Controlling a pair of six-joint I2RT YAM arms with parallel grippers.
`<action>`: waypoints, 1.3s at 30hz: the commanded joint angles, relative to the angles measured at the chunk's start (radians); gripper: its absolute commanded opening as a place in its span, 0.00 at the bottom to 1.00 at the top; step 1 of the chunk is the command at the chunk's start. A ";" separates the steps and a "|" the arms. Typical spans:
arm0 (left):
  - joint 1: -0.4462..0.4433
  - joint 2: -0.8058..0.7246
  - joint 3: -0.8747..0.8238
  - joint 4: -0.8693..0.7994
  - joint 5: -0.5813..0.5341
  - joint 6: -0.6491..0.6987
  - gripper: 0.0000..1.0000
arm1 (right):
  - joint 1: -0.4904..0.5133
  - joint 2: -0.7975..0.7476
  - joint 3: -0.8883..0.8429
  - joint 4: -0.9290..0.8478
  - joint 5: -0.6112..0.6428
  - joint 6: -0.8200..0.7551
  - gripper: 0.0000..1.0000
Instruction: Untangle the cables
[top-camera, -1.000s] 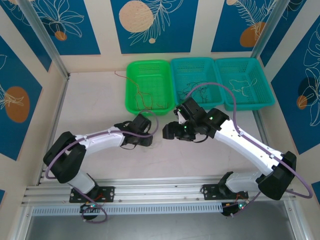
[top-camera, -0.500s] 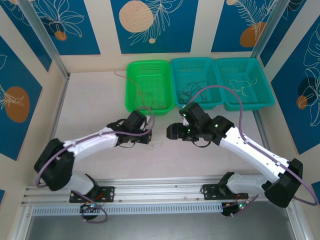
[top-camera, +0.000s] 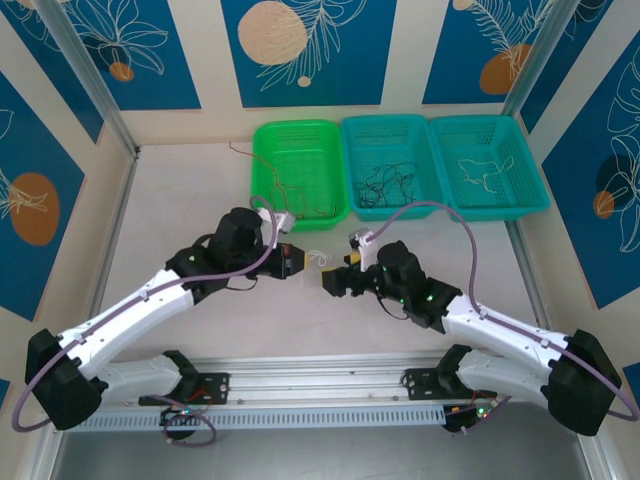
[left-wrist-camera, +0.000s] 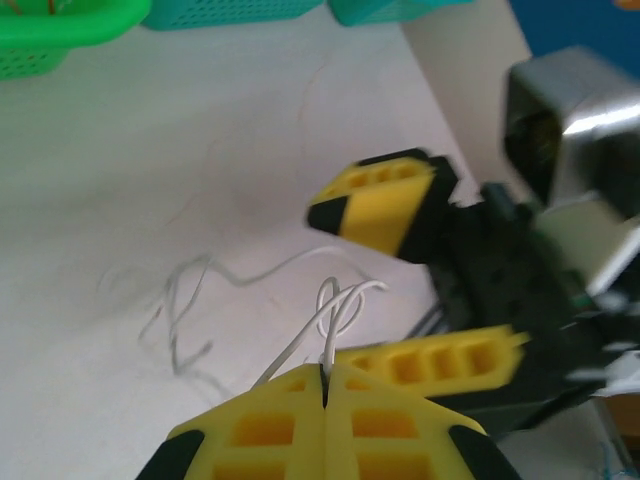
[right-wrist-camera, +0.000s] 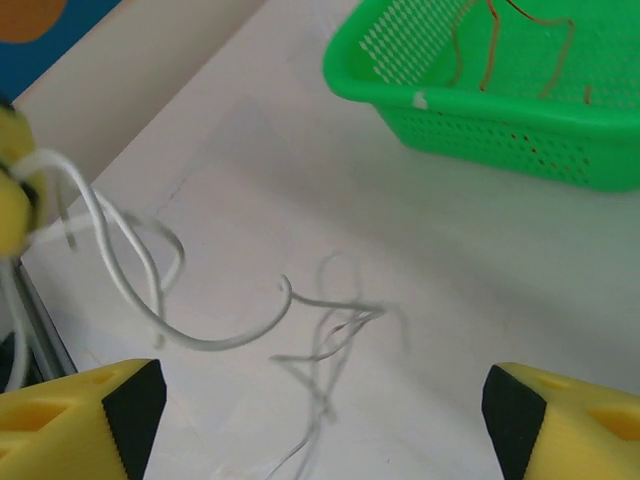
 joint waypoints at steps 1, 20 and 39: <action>0.008 -0.031 0.072 -0.033 0.060 -0.014 0.00 | 0.007 0.008 -0.032 0.260 -0.043 -0.216 0.85; 0.008 -0.173 0.278 -0.129 0.022 0.025 0.00 | 0.033 0.509 0.050 0.476 0.302 0.005 0.10; 0.011 -0.193 0.113 -0.120 -0.017 0.376 0.18 | 0.112 0.155 -0.100 0.089 0.373 0.074 0.00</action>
